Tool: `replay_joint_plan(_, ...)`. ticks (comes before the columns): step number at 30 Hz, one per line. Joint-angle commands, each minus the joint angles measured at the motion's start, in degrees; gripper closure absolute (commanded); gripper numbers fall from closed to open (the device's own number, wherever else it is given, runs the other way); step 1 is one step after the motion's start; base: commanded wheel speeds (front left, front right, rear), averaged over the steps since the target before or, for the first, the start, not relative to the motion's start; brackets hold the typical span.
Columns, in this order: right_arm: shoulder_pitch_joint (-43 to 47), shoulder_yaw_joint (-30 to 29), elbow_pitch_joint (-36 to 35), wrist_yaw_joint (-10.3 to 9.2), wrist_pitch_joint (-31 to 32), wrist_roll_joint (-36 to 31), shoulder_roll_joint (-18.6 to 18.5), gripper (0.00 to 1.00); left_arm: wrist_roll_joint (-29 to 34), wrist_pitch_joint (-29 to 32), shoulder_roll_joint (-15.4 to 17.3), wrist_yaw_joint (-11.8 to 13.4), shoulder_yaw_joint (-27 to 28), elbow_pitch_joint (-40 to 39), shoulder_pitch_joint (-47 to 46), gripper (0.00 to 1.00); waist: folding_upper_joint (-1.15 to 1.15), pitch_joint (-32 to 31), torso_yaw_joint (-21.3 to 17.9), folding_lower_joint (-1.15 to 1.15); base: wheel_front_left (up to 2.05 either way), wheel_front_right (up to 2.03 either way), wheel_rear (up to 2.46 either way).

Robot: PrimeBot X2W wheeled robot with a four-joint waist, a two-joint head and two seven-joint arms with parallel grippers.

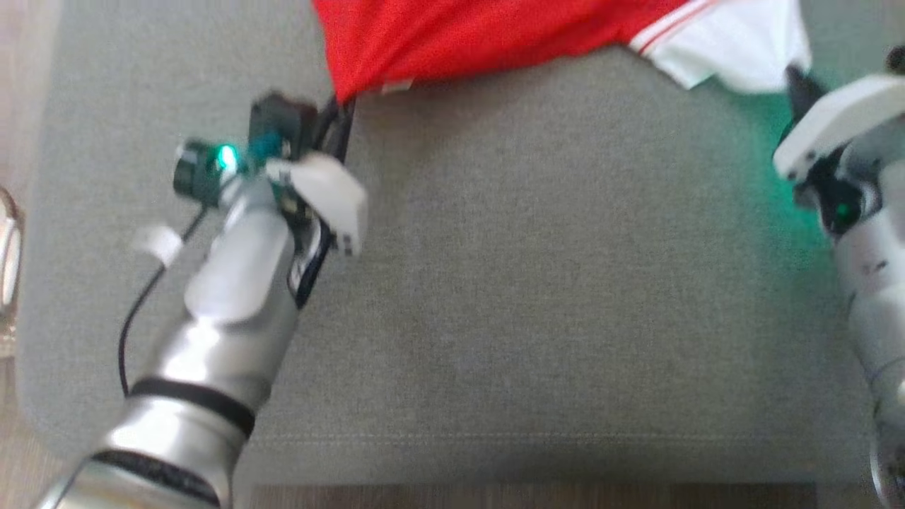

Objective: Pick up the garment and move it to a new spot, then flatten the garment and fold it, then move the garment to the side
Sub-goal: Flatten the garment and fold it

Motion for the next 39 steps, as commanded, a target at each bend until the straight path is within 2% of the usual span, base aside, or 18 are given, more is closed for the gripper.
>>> replay_joint_plan(1, 0.9, 1.3, -0.7, -0.02, 0.5, 0.1, -0.6, 1.0, 0.3, -0.4, 2.4, 0.4, 1.4, -1.8, -0.4, 1.0, 0.0, -2.7, 0.0, 0.0, 0.0, 0.0, 0.0)
replay_joint_plan(11, 8.6, 3.1, 2.2, -0.02, 5.8, 2.5, -1.6, 1.0, 3.4, -0.4, 4.8, 0.8, -0.5, -4.2, 9.7, 1.0, 0.0, -10.5, -0.7, 0.0, 0.0, 0.0, 0.0)
replay_joint_plan(20, 12.8, 6.4, -2.8, -0.02, 14.6, 7.4, -1.7, 1.0, 4.3, -0.4, 6.9, 1.0, -0.2, -6.8, 15.2, 1.0, 0.0, -14.4, -1.6, 0.0, 0.0, 0.0, 0.0)
replay_joint_plan(27, 16.0, 7.1, -7.6, -0.02, 25.4, 13.1, -3.8, 1.0, 4.7, -0.4, 7.7, 0.6, -0.2, -8.8, 19.2, 1.0, 0.0, -17.6, -1.0, 0.0, 0.0, 0.0, 0.0)
replay_joint_plan(39, 23.2, 9.7, -16.6, -0.02, 43.9, 15.5, -8.6, 1.0, 5.7, -0.4, 9.6, 0.1, -1.1, -10.7, 25.6, 1.0, 0.0, -22.1, -0.5, 0.0, 0.0, 0.0, 0.0)
